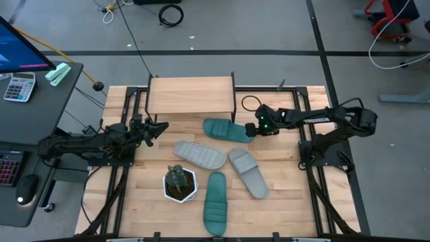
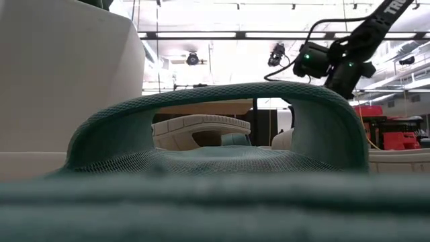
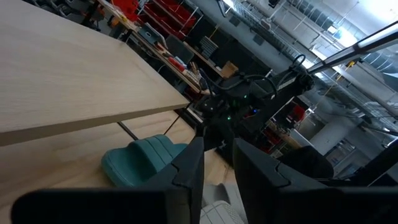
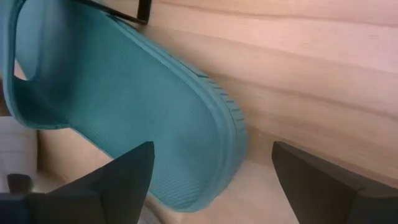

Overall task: Pick and place slides into the shelf
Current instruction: Put the top green slipper on the shelf

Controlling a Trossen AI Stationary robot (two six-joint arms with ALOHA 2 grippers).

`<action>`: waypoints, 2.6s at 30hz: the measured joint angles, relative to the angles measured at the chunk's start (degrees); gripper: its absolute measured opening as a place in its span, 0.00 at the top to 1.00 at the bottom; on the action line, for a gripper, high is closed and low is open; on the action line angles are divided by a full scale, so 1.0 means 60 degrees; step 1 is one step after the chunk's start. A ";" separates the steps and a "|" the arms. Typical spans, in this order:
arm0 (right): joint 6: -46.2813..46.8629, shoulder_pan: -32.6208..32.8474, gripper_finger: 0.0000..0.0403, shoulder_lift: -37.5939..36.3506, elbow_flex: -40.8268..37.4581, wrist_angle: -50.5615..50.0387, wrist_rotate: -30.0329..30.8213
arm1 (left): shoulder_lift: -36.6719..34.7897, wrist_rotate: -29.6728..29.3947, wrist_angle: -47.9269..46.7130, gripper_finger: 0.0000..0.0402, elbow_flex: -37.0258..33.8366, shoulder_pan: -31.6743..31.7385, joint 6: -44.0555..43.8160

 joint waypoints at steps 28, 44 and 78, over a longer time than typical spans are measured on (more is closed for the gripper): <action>0.1213 0.0073 0.55 0.0000 -0.1748 0.3449 -0.0637 | -0.0001 0.0000 -0.0066 0.77 0.0000 0.0004 0.0007; 0.0928 0.0205 0.86 -0.0250 -0.1681 0.3514 -0.1466 | 0.0001 0.0004 -0.0062 0.79 0.0000 -0.0004 0.0004; 0.0801 0.0601 0.86 -0.5865 0.0209 0.0710 -0.1128 | 0.0001 -0.0004 -0.0084 0.79 0.0000 0.0004 -0.0535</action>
